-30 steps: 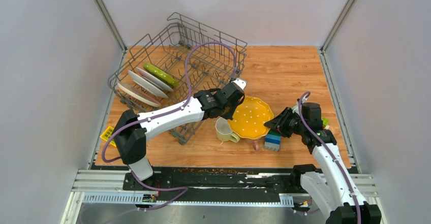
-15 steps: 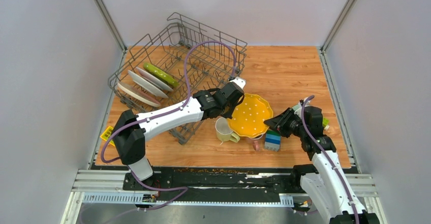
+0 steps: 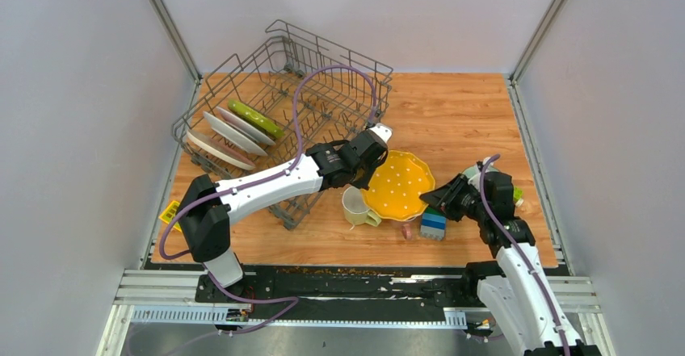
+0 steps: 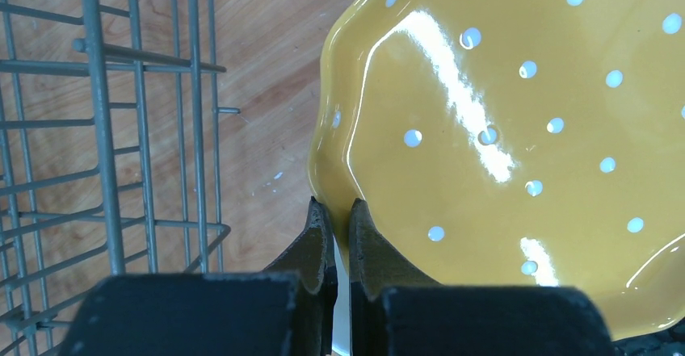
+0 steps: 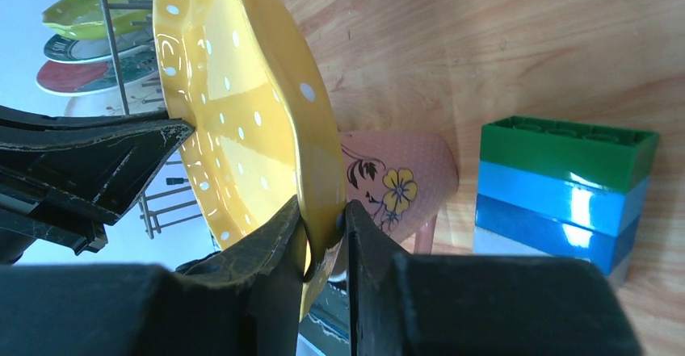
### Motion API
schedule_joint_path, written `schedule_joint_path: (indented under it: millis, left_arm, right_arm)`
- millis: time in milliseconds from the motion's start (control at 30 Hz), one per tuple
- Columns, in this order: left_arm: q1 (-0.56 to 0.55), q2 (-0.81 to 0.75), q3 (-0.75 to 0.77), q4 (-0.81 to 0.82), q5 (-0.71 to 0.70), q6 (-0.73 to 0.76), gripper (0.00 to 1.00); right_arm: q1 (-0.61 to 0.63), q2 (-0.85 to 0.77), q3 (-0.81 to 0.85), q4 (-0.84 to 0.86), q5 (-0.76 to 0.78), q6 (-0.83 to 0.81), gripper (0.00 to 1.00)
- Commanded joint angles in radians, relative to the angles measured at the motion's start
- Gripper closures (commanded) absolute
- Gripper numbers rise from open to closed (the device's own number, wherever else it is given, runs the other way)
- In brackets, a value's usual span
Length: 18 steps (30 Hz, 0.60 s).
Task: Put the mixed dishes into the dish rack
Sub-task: Pick up the plate at the center of the board.
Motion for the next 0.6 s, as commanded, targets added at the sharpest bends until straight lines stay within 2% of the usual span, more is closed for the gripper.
schedule_joint_path:
  millis: [0,267,567]
  left_arm:
    - [-0.134,-0.026,0.017,0.151,0.477,0.016,1.00]
    - [-0.134,-0.019,0.013,0.142,0.512,0.017,1.00]
    - [-0.134,0.011,0.019,0.135,0.521,0.022,1.00]
  right_arm:
    - [0.037,-0.062,0.153,0.163,-0.151,0.026,0.90]
    - [0.037,-0.085,0.112,0.135,-0.182,0.053,0.89]
    - [0.037,-0.058,0.075,0.178,-0.139,0.049,0.68]
